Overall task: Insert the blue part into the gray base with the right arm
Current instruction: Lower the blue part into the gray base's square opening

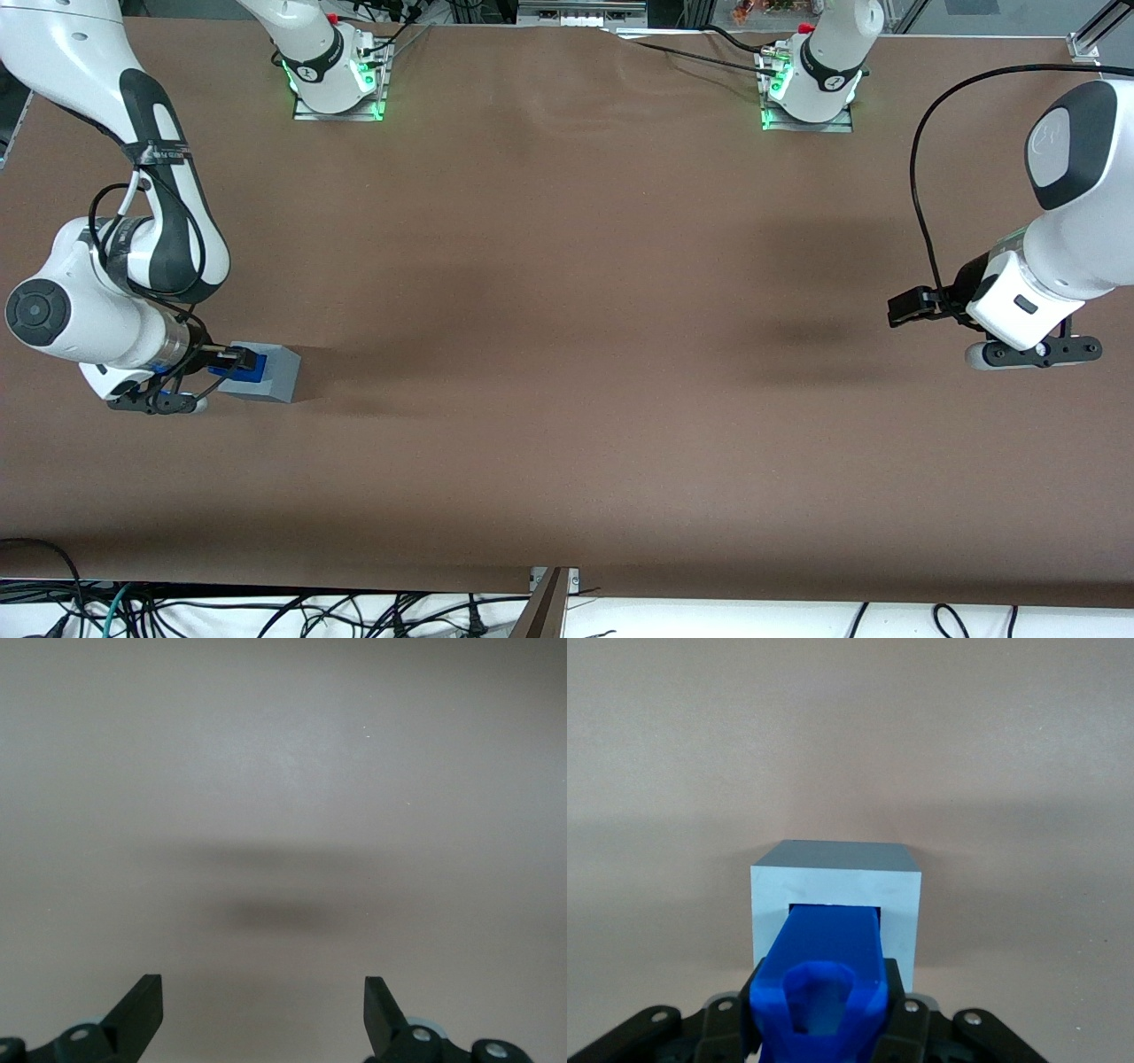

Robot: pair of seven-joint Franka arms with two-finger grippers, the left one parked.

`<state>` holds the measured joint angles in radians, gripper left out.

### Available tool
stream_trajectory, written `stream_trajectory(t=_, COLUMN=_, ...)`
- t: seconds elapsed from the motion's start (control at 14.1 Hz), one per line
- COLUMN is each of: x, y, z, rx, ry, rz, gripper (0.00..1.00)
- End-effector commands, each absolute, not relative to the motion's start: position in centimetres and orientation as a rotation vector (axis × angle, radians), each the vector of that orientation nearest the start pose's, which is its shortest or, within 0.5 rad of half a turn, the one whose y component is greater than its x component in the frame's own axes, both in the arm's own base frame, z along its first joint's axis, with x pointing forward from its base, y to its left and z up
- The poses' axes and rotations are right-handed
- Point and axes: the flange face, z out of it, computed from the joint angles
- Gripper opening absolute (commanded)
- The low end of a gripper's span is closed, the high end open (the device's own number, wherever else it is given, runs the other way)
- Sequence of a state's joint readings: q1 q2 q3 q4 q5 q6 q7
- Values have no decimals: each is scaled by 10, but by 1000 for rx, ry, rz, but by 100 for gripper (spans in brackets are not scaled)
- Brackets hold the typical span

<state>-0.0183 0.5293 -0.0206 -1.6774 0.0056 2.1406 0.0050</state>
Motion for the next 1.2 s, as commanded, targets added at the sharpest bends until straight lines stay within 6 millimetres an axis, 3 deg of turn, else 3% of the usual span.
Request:
stream_trajectory(t=0.0, x=675, y=-23, z=292, rx=-3128, ry=65, rz=81, gripper=9)
stream_trajectory(t=0.57, x=673, y=-23, z=283, rx=-3127, ry=63, rz=103, gripper=11)
stream_trajectory(t=0.64, x=673, y=-23, z=283, rx=-3127, ry=56, rz=105, gripper=21)
stream_trajectory(t=0.71, x=672, y=-23, z=283, rx=-3128, ry=50, rz=107, gripper=46)
stream_trajectory(t=0.78, x=672, y=-23, z=283, rx=-3128, ry=50, rz=107, gripper=78)
stream_trajectory(t=0.85, x=672, y=-24, z=283, rx=-3128, ry=52, rz=107, gripper=99)
stream_trajectory(t=1.13, x=671, y=-24, z=286, rx=-3127, ry=45, rz=115, gripper=99)
